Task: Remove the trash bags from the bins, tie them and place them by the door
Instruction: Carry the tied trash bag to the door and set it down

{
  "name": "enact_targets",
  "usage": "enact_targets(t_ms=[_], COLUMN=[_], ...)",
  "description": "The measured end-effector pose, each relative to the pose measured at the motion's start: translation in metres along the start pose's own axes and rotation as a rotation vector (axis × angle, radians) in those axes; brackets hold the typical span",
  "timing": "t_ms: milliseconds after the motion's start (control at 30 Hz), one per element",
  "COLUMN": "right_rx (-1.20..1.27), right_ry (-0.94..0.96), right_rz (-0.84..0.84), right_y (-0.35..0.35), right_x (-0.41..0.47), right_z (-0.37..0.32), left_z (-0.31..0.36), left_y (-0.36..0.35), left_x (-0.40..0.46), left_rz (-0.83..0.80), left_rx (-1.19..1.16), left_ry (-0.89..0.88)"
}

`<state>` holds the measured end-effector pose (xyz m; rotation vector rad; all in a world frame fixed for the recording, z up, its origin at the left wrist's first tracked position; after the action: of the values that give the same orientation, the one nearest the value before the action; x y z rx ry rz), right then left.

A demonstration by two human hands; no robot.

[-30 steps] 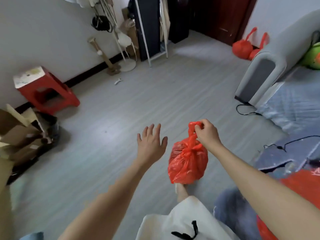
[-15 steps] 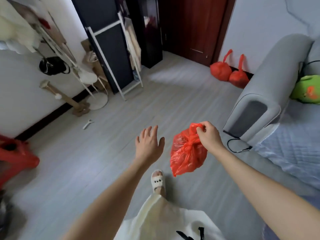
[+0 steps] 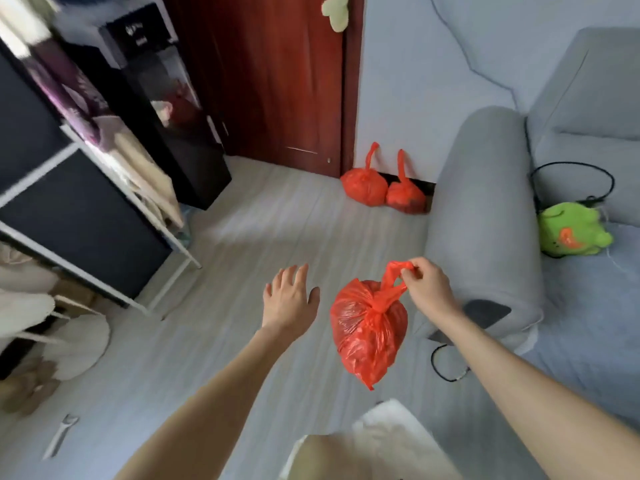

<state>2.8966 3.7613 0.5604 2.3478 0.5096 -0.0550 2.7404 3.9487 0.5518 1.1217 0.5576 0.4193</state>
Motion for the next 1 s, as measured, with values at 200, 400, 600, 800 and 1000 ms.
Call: enact_targets(t_ms=[200,400,600,800,1000], right_rx=[0.007,0.067,0.145,0.144,0.099], right_ry=[0.005,-0.041,-0.167,-0.302,-0.469], right_rz=[0.013,0.009,0.039,0.117,0.244], right_y=[0.009,0.035,0.068,0.076,0.043], right_x=[0.177,0.365,0.516,0.674,0.837], right_z=[-0.015,-0.024,-0.027,-0.013,0.061], left_z=[0.076,0.162,0.233,0.294,0.359], left_y=[0.008,0.03,0.063,0.069,0.003], left_x=[0.178,0.361,0.514,0.699,0.907], left_rz=[-0.004,0.002,0.054,0.112,0.059], left_rx=[0.016,0.062,0.103,0.183,0.346], left_ry=[-0.12,-0.174,-0.258,-0.379,-0.53])
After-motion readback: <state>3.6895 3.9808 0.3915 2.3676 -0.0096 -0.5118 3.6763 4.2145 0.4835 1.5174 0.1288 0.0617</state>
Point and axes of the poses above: each hand's wrist, its own x-axis towards the middle knuckle, its own y-axis out of the back of the hand, z = x × y, the point moved 6 cm from there along x, towards the middle knuckle
